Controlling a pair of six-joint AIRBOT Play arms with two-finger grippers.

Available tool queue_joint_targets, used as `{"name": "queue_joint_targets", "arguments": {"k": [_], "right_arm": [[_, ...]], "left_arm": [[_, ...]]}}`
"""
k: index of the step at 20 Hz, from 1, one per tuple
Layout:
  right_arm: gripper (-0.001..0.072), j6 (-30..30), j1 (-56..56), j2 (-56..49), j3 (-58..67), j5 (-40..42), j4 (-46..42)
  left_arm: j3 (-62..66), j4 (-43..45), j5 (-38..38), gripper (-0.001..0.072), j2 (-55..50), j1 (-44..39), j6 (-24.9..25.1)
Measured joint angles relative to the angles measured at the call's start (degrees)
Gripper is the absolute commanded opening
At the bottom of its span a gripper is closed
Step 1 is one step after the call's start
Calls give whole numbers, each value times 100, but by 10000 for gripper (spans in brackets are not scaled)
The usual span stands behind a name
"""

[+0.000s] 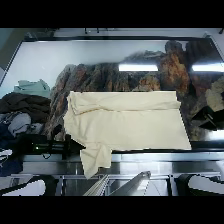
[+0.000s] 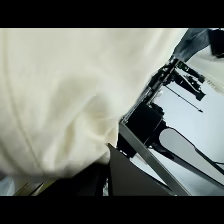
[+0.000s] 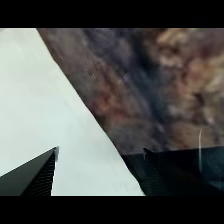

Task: Fold the shirts.

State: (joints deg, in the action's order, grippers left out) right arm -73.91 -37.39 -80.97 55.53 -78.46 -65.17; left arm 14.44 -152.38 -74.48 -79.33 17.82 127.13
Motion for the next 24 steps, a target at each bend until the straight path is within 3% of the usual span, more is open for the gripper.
{"name": "queue_joint_targets", "arguments": {"k": [3,11,12,15,17,24], "right_arm": [[604,105,-28,-31,-514,-59,-144],[599,151,-39,-33,-1495,-297,-136],[523,210,-39,-37,-1591,-330,-76],[133,522,-37,-59,-1784,-297,63],[22,730,-28,-59,-1821,-157,372],[21,1294,-35,216,-1631,-1128,1405]], "left_arm": [[264,72,136,26,199,4,146],[640,37,-339,26,737,4,197],[654,44,-358,26,756,4,197],[667,66,-380,26,780,4,199],[671,79,-380,26,787,4,199],[1119,79,-859,24,793,4,48]]}}
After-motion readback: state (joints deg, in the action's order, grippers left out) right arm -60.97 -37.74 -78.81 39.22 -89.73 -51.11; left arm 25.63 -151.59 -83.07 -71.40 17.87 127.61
